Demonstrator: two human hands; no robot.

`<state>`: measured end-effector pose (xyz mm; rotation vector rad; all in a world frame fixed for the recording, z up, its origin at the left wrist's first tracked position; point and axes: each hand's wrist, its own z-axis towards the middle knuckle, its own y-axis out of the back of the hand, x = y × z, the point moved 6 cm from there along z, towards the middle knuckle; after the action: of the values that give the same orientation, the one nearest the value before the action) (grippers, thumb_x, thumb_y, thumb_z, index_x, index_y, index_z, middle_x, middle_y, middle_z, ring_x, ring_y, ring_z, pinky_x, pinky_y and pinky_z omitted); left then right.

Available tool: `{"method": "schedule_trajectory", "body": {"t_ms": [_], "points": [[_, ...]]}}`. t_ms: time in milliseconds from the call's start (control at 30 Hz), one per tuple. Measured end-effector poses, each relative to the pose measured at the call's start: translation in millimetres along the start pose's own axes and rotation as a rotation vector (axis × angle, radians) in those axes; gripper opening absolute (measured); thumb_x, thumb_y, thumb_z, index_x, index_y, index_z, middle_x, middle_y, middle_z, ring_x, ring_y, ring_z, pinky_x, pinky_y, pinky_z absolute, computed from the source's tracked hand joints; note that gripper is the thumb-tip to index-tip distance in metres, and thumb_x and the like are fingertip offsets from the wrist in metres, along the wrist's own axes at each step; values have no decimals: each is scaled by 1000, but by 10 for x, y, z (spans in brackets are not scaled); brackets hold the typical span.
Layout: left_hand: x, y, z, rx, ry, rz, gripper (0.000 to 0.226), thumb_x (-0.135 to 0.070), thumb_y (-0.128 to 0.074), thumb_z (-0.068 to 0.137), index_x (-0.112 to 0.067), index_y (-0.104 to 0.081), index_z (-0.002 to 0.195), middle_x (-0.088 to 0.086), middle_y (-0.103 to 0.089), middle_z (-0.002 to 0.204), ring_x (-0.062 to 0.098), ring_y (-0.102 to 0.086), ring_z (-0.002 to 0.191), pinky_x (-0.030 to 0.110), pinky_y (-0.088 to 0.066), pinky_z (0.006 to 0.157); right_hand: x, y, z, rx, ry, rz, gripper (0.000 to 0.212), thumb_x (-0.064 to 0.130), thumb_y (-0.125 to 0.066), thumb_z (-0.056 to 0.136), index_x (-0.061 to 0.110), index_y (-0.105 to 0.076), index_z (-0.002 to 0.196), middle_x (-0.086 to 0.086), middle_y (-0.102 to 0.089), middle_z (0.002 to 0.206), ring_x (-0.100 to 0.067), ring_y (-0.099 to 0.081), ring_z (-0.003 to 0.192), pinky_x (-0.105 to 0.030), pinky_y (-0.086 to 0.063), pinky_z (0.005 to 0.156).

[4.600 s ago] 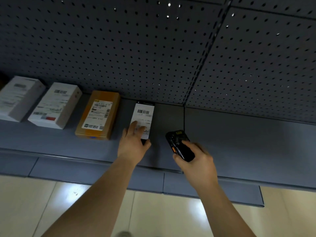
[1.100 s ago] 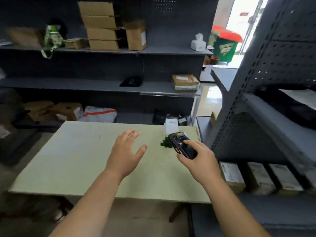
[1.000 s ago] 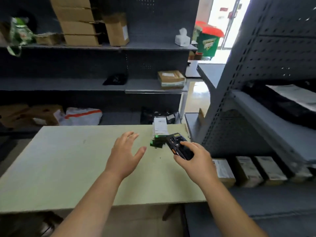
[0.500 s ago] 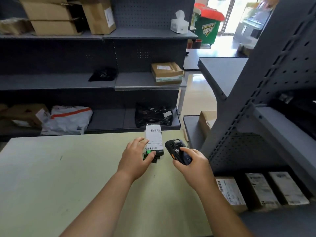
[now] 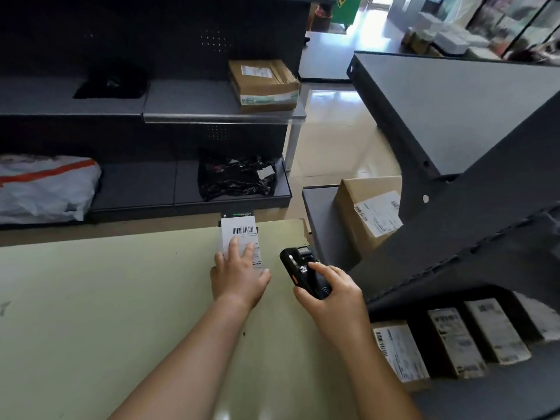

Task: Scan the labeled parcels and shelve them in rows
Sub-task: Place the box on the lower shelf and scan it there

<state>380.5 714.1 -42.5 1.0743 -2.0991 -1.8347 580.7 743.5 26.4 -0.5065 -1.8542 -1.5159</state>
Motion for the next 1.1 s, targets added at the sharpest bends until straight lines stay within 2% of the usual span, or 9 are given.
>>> {"method": "schedule_trajectory", "body": {"t_ms": [100,233,367,467,567,667,767,900,1100], "points": [[26,-7,-10,-15,19,-38,70,-48,-54,86,-32,-32,150,-3,-10,161,30,-31,127,36,-35,104,16,3,14,-7,4,3,51,40,-80,72,35,-67,121,19,-61,114,2,-55,102,-11,-43,83],[145,170,-162,-66,-27,-50,68,-44,-57,86,-31,-36,149,-2,-15,160,29,-29,129,37,-34,106,140,15,-49,4,28,2,52,44,-78,71,38,-66,121,20,-60,116,1,-57,102,-24,-52,87],[287,742,-443,-237,-99,-94,67,-39,-60,85,-26,-41,148,-1,-19,160,30,-27,132,41,-34,109,565,164,-159,21,120,5,51,45,-77,73,40,-64,123,24,-55,107,-2,-58,96,-29,-55,84],[398,1407,-686,-401,-142,-112,65,-41,-61,85,-27,-43,146,-3,-21,159,27,-27,134,42,-36,109,1058,381,-279,13,208,5,50,47,-76,76,41,-62,124,24,-55,108,-3,-56,98,-31,-54,86],[508,2129,-997,-587,-184,-123,62,-41,-64,85,-23,-48,143,-1,-24,158,24,-26,134,42,-38,107,1617,634,-483,-11,297,16,50,49,-75,77,43,-61,125,22,-56,113,-4,-53,99,-27,-52,84],[629,2738,-1304,-714,-226,-128,62,-42,-65,86,-23,-48,142,-2,-24,157,22,-24,136,43,-41,105,2160,830,-750,-33,390,9,50,49,-73,80,44,-58,127,19,-55,108,-5,-51,94,-14,-41,69],[795,3149,-1574,-816,-260,-119,61,-42,-66,86,-22,-49,141,-2,-24,157,23,-25,134,44,-41,105,2594,940,-1076,-49,452,13,51,51,-71,79,45,-58,128,19,-55,108,-6,-53,94,-18,-39,69],[1036,3388,-1864,-885,-301,-131,61,-40,-68,84,-21,-51,140,0,-25,156,24,-26,134,44,-42,104,2915,938,-1519,-63,485,-19,53,55,-70,77,47,-57,127,21,-53,107,-5,-54,95,-25,-47,79],[1396,3413,-2136,-898,-302,-118,62,-39,-69,85,-21,-50,141,2,-26,156,25,-25,137,45,-42,106,3138,818,-2038,-40,498,-89,54,58,-69,73,52,-57,125,21,-55,110,-6,-55,99,-29,-50,81]]}}
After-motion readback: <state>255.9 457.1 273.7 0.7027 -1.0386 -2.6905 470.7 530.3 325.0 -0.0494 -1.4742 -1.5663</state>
